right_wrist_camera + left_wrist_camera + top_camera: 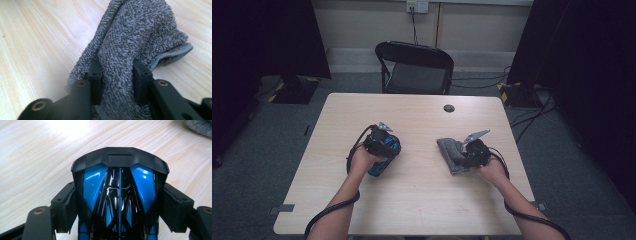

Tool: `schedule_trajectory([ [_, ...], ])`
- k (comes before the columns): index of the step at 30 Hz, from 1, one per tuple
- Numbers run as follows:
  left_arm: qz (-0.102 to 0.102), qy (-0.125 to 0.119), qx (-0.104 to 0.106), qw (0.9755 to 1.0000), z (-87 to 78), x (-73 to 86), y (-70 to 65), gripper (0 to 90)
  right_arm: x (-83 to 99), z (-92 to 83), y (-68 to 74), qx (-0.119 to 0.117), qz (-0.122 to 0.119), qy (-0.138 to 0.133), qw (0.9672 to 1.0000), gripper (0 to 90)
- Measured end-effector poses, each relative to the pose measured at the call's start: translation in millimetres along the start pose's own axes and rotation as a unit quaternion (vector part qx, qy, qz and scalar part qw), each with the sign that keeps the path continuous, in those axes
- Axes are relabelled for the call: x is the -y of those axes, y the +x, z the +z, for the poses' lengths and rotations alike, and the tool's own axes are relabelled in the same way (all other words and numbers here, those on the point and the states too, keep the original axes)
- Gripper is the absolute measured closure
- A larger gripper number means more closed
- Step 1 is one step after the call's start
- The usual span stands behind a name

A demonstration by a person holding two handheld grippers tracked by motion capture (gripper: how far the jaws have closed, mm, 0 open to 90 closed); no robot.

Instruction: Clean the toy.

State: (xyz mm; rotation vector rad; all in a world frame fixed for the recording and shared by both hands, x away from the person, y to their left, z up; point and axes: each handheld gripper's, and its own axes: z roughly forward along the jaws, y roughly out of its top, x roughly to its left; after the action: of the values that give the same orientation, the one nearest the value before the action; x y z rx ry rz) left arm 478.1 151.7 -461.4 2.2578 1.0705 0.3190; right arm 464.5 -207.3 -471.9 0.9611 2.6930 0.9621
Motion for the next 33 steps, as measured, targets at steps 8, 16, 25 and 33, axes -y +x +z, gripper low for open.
schedule_trajectory([
  [8, -0.002, 0.017, -0.005, 0.9999, 17.2, 5.7, -2.1, 25.0, 3.2, -2.6, -3.0, 0.006, 0.007, -0.011, 0.9999, 47.7],
  [16, -0.005, 0.014, 0.000, 0.9999, 22.6, 8.6, -2.4, 23.2, 6.7, -11.3, -6.8, 0.013, 0.023, -0.040, 0.9989, 32.0],
  [25, -0.015, -0.014, 0.011, 0.9997, 11.3, 6.8, -0.8, 19.7, 9.5, -14.4, -6.1, 0.015, 0.023, -0.045, 0.9986, 26.2],
  [33, -0.008, -0.037, 0.027, 0.9989, -10.8, 10.4, -6.0, 17.4, 8.7, -16.8, -1.0, 0.012, 0.021, -0.049, 0.9985, 23.0],
])
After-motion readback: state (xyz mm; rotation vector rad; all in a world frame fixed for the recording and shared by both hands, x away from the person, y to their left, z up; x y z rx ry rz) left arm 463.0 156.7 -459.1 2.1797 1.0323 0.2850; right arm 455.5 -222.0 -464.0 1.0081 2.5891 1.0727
